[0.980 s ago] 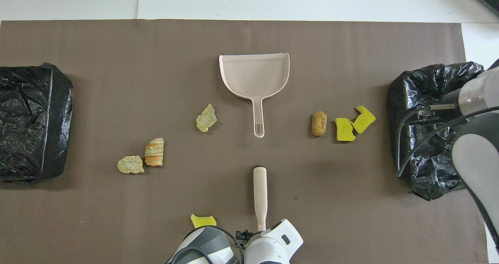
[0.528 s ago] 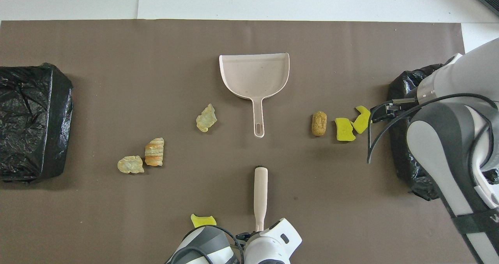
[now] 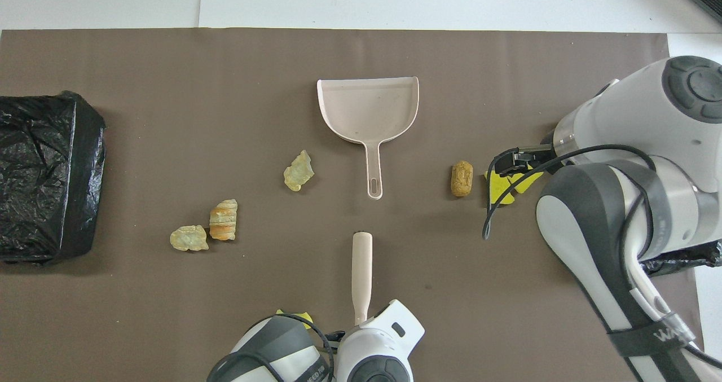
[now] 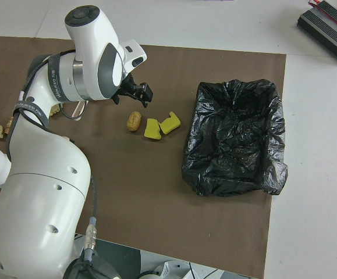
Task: Sweep and dump trash in bin
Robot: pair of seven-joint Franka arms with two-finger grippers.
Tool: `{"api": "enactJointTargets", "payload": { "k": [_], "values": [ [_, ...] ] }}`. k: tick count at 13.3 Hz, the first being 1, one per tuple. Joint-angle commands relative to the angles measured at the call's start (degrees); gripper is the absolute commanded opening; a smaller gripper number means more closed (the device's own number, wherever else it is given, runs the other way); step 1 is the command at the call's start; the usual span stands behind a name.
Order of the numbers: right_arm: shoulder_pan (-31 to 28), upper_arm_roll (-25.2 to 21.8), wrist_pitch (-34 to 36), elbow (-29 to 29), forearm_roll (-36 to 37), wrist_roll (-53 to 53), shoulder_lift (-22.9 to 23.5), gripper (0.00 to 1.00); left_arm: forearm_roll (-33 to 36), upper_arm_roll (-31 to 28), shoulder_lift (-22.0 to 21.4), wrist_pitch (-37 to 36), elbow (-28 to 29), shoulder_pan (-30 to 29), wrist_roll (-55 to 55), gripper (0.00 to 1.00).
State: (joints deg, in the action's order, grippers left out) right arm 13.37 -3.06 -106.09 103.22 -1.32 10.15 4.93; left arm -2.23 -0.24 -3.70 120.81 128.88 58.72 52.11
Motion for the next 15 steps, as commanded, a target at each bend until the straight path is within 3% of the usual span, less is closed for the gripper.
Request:
{"api": "enactJointTargets", "payload": {
  "k": [1, 3, 10, 13, 15],
  "values": [
    [0.60, 0.25, -1.05, 0.14, -1.22, 2.15, 0.52, 1.00, 3.79, 0.15, -2.18, -6.80, -0.56, -4.56, 0.10, 0.00],
    [2.17, 0.25, -1.66, 0.05, -1.14, 3.38, 1.40, 1.00, 4.69, 0.15, -4.46, -8.58, -0.64, -9.55, -0.34, 0.00],
    [11.66, 0.69, -15.18, -2.14, -2.02, 9.51, 8.95, 1.00, 4.78, 0.15, -10.00, -13.76, 0.41, -27.67, -15.52, 0.00],
    [13.78, 0.69, -17.22, -7.40, -2.10, 10.68, 14.92, 1.00, 6.54, 0.15, -10.71, -13.76, 2.16, -32.51, -19.13, 0.00],
    [16.23, 1.21, -18.80, -7.51, -2.36, 10.94, 17.30, 1.00, 6.54, 0.33, -13.07, -13.24, 5.92, -36.11, -22.82, 0.00]
  ]
}}
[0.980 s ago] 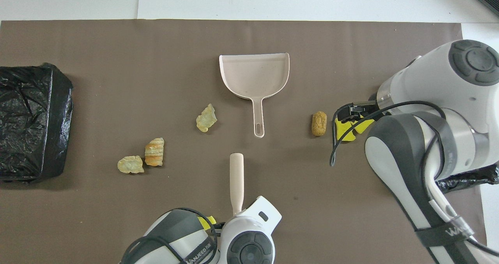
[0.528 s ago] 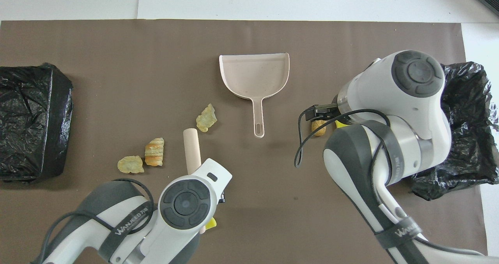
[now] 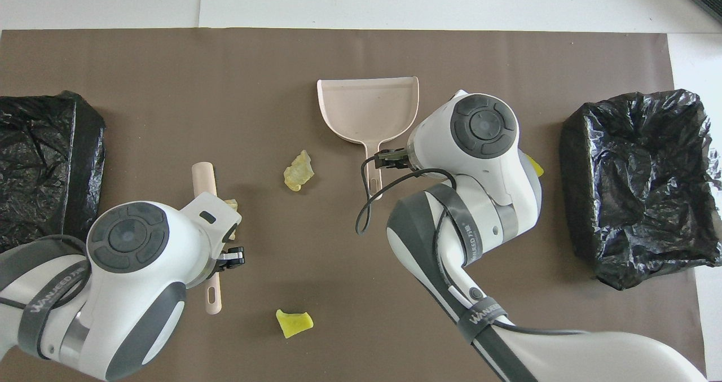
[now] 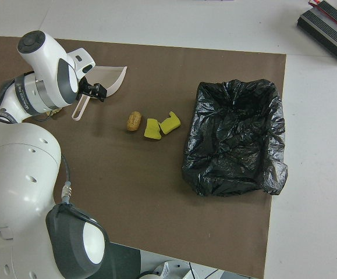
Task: Sweep and dump trash in bin
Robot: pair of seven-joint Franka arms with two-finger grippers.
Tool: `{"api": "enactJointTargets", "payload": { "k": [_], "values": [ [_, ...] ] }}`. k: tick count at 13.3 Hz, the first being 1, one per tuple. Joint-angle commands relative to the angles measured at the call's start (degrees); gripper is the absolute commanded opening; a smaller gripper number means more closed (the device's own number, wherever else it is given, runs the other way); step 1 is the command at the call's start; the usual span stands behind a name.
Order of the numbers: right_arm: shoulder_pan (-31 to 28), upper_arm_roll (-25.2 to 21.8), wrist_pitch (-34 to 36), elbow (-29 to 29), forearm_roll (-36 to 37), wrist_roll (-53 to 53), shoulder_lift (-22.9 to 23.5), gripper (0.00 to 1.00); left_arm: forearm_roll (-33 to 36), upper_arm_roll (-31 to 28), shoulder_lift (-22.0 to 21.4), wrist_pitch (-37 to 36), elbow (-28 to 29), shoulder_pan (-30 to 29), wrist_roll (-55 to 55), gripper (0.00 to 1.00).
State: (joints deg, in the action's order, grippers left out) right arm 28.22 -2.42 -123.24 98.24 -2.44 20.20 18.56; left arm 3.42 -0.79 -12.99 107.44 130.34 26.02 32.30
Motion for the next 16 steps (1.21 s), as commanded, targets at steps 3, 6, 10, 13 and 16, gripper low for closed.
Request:
{"api": "enactJointTargets", "payload": {
  "k": [3, 6, 10, 13, 16],
  "values": [
    [2.89, 0.58, -3.68, -1.21, -1.26, 1.33, 4.38, 1.00, 0.88, 0.87, -6.87, 1.45, 8.70, -6.93, -6.02, 0.00],
    [3.51, 0.58, -4.03, 0.20, -1.26, 0.80, 4.47, 1.00, 0.88, 0.87, -7.57, 1.19, 9.66, -9.92, -6.63, 0.00],
    [2.98, 0.66, -5.35, 0.20, -1.26, 0.63, 5.52, 1.00, 0.88, 0.70, -11.71, 1.28, 15.55, -13.27, -8.38, 0.00],
    [3.42, 0.67, -5.70, 0.20, -1.26, 0.89, 5.87, 1.00, 0.88, 0.70, -11.62, 1.63, 18.45, -14.16, -7.95, 0.00],
    [3.25, 0.67, -5.79, 0.20, -1.26, 0.80, 5.87, 0.66, 0.71, 0.88, -11.62, 1.63, 18.55, -13.90, -7.42, 0.00]
  ]
}}
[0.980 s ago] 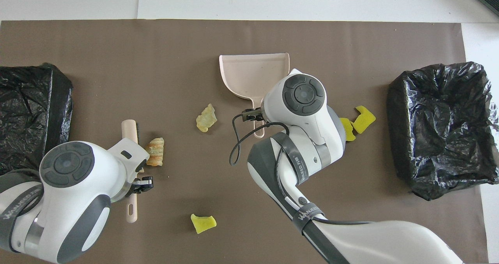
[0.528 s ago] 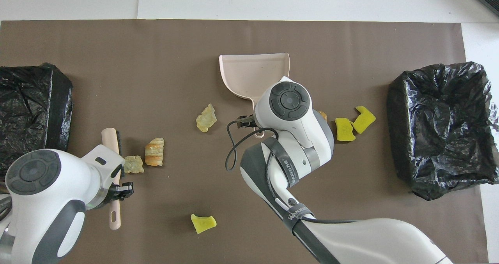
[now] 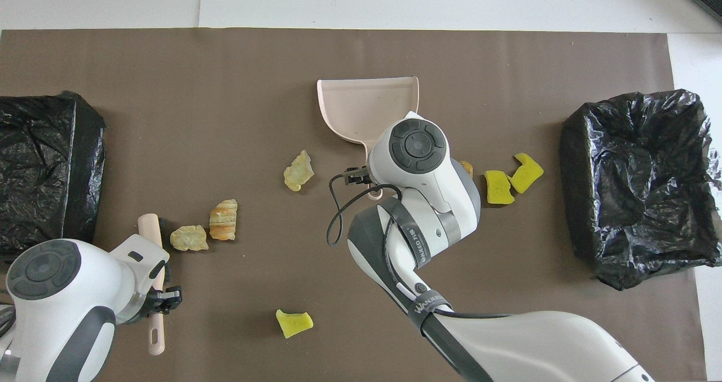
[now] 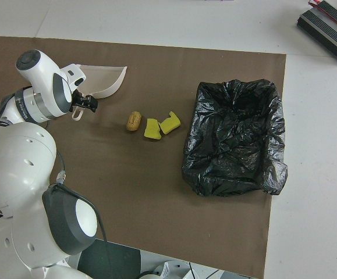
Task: Sweep and dump trash in bin
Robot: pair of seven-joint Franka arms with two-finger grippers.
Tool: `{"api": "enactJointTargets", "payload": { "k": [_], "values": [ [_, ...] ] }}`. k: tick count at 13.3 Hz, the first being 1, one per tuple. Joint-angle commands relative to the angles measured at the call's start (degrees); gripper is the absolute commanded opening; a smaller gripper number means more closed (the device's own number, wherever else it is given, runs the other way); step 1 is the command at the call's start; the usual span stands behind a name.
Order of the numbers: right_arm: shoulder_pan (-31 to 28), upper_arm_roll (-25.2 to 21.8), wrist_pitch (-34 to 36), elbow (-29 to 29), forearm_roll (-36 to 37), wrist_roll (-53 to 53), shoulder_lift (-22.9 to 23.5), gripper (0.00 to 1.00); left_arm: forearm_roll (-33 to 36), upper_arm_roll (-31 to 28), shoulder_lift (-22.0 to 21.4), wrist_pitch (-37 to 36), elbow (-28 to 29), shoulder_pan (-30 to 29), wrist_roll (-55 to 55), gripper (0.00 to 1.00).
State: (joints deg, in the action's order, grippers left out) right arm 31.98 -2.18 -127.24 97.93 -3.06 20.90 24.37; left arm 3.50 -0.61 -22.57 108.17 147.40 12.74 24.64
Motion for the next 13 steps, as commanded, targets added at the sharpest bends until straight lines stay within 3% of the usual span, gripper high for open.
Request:
{"api": "enactJointTargets", "payload": {
  "k": [1, 4, 9, 13],
  "values": [
    [-0.60, 0.42, -1.79, 0.51, -0.63, 0.11, 0.06, 0.49, 0.54, 0.70, -1.78, 0.99, 1.49, 0.26, 0.41, 0.00],
    [-0.69, 0.42, -1.70, 0.51, -0.72, 0.28, 0.06, 0.00, -1.29, 0.79, -1.25, 1.08, 1.49, 2.38, 0.24, 0.00],
    [-0.60, 0.33, -0.04, 0.33, -0.91, -3.57, -0.03, 0.00, -7.45, 0.79, 1.11, 5.20, 0.70, 7.37, -0.20, 0.00],
    [-1.82, -0.20, 9.35, 0.50, -0.81, -10.77, -5.37, 0.00, -10.09, 0.88, 6.37, 9.25, -3.50, 10.20, 0.06, 0.00]
  ]
}}
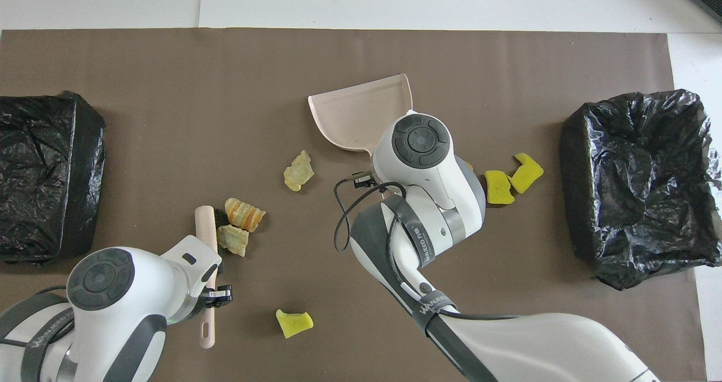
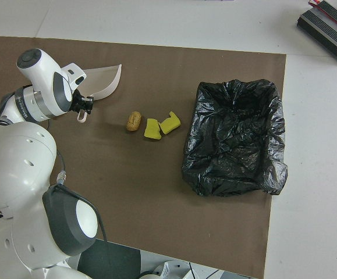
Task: Sweep and dump trash in bin
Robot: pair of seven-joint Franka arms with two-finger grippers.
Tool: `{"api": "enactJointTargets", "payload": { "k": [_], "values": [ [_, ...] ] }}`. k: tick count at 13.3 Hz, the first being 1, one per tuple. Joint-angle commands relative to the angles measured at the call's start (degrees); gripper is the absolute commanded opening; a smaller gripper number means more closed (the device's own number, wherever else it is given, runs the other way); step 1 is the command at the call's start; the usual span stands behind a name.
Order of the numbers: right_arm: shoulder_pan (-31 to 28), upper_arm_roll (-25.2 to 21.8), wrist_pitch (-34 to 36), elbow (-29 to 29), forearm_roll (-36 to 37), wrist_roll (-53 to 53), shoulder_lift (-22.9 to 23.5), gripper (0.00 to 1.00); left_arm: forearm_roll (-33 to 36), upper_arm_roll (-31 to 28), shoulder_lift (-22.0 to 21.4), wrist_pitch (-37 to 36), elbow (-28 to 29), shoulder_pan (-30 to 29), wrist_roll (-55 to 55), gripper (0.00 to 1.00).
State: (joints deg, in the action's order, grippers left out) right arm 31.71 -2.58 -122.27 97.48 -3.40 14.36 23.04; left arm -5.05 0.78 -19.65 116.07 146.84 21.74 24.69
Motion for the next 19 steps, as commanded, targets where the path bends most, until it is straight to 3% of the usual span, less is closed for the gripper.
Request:
{"api": "enactJointTargets", "payload": {
  "k": [1, 6, 9, 11, 14, 19],
  "values": [
    [-2.35, 0.29, 7.37, 0.95, -0.47, -5.73, -5.97, 0.00, -1.71, -0.43, 4.43, 1.87, -4.01, 1.29, 0.09, 0.00],
    [-5.52, 0.21, 19.16, 5.06, -0.56, -18.81, -17.21, 0.00, -3.73, -0.34, 6.02, 5.03, -5.69, 1.73, -0.25, 0.00],
    [-6.31, 0.21, 19.35, 13.23, -0.38, -28.65, -25.22, 0.00, -3.74, -0.51, 9.36, 5.83, -8.50, 1.29, 0.35, 0.00],
    [-7.79, 0.21, 16.82, 18.86, -0.30, -42.15, -27.87, 0.00, -3.74, -0.51, 10.24, 6.36, -8.33, 1.64, 1.49, 0.00],
    [-11.24, 0.21, 11.38, 19.94, -0.38, -64.93, -22.70, 0.00, -3.74, -0.51, 10.59, 7.86, -8.33, 1.64, 1.07, 0.00],
    [-7.20, 0.21, 5.05, 23.88, 0.31, -65.07, -21.02, 0.00, -3.74, -0.25, 13.40, 12.16, -8.94, 3.13, 0.54, 0.00]
  ]
}}
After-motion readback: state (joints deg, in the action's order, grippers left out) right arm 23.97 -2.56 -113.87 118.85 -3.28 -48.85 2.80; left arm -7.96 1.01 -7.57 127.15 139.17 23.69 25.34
